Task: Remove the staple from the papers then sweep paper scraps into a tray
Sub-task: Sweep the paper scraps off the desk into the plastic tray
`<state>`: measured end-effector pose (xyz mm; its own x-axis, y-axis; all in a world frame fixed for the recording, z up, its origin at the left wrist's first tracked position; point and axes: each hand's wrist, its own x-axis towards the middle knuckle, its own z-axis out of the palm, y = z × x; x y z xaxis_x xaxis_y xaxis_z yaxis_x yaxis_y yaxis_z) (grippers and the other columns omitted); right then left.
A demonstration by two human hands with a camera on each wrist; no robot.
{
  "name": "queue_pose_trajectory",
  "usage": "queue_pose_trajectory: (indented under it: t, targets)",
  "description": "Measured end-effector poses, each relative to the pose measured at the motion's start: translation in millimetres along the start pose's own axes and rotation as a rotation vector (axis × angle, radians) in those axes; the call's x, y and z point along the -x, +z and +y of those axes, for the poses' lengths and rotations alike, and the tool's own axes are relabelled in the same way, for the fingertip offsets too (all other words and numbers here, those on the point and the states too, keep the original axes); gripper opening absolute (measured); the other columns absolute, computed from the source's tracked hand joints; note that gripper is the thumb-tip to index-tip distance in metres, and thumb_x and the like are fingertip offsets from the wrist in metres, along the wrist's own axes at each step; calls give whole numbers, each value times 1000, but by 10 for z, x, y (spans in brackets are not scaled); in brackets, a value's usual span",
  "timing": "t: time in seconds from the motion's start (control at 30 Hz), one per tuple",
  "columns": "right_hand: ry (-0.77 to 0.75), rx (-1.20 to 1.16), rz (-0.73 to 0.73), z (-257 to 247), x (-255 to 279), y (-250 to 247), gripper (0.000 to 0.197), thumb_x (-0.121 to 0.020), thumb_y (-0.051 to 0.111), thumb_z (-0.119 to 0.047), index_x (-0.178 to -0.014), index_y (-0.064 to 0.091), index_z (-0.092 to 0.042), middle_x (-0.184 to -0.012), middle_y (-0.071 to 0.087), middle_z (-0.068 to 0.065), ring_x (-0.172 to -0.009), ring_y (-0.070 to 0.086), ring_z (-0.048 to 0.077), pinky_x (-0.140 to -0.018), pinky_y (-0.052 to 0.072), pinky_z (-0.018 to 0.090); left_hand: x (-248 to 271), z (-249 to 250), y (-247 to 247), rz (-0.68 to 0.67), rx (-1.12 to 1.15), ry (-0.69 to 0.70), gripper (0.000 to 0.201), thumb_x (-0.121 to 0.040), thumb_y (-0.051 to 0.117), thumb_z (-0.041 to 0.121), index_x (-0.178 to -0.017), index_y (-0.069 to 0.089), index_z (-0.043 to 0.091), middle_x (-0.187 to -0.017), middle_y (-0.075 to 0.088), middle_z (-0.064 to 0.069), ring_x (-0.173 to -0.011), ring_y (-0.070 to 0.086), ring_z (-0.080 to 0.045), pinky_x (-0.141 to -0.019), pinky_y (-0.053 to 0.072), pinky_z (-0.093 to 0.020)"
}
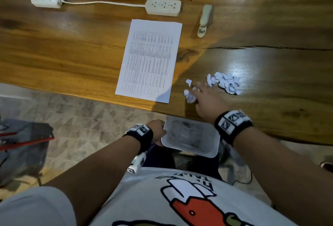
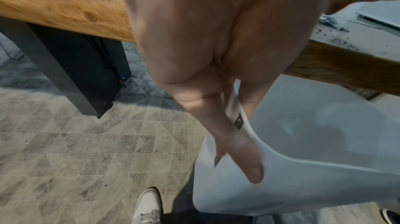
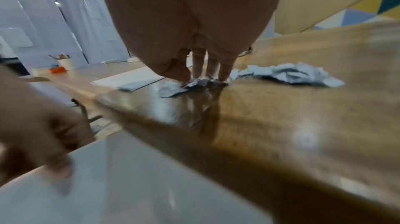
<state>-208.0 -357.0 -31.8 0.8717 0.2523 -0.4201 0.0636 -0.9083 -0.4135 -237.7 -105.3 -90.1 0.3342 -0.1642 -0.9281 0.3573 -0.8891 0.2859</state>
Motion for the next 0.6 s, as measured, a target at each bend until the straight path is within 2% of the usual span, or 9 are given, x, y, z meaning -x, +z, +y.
queue_pose_trajectory:
  t: [0.07,0.13,0.23,0.27,0.37,0.47,0.53,0.6]
  targets:
    - [-115,-117,15,-82,325,123,43,-93,55,-5,-134,65,-18,-156,48,6,-142,41,32,-117,38,52,-10,-9,-24,2,0,-1,37,-97,56,14,-126,73,-2,-113,80,-26,-86,82,-41,-81,68,-58]
    - [-156,-183,75,-38,489,182,40,-94,58,-8,-131,68,-19,-150,54,4,-138,44,30,-115,40,50,-7,9,-34,-3,-6,-9,33,-99,55,12,-123,73,-2,-111,81,-26,-83,83,-39,-79,69,-55]
    - [47,-166,224,223,320,85,52,-93,56,-11,-144,56,-21,-156,46,5,-145,36,30,-118,36,51,11,48,-39,-5,-25,-16,28,-99,56,12,-117,74,-1,-108,82,-25,-65,81,-25,-69,70,-40]
    - [112,-147,230,305,235,31,56,-93,54,-11,-149,51,-20,-159,42,7,-147,33,32,-119,35,52,19,56,-38,-9,-28,-19,29,-98,57,11,-118,74,-2,-109,82,-25,-64,80,-25,-70,69,-39]
    - [151,-58,170,399,126,-49,62,-92,53,-7,-152,44,-16,-162,37,8,-148,27,34,-119,34,51,20,82,-20,-21,-44,-16,34,-95,60,11,-123,74,-2,-111,81,-24,-83,83,-34,-83,69,-50]
    - [75,4,111,254,331,38,57,-92,55,-6,-148,50,-17,-159,40,7,-144,31,32,-119,31,48,7,94,-4,-17,-17,-17,34,-98,55,11,-125,73,2,-111,81,-24,-73,82,-32,-79,70,-48]
    - [-20,-66,54,174,557,167,47,-95,56,-7,-139,59,-22,-153,47,3,-139,38,28,-116,40,50,-4,105,9,-16,-10,-7,35,-98,54,11,-126,73,2,-116,79,-26,-79,82,-36,-80,69,-52]
    - [-83,-154,55,178,703,207,43,-95,59,-11,-136,61,-25,-146,53,1,-133,43,25,-107,48,51,-23,107,26,-17,-26,5,37,-96,55,12,-127,73,2,-117,79,-26,-87,82,-41,-81,68,-58]
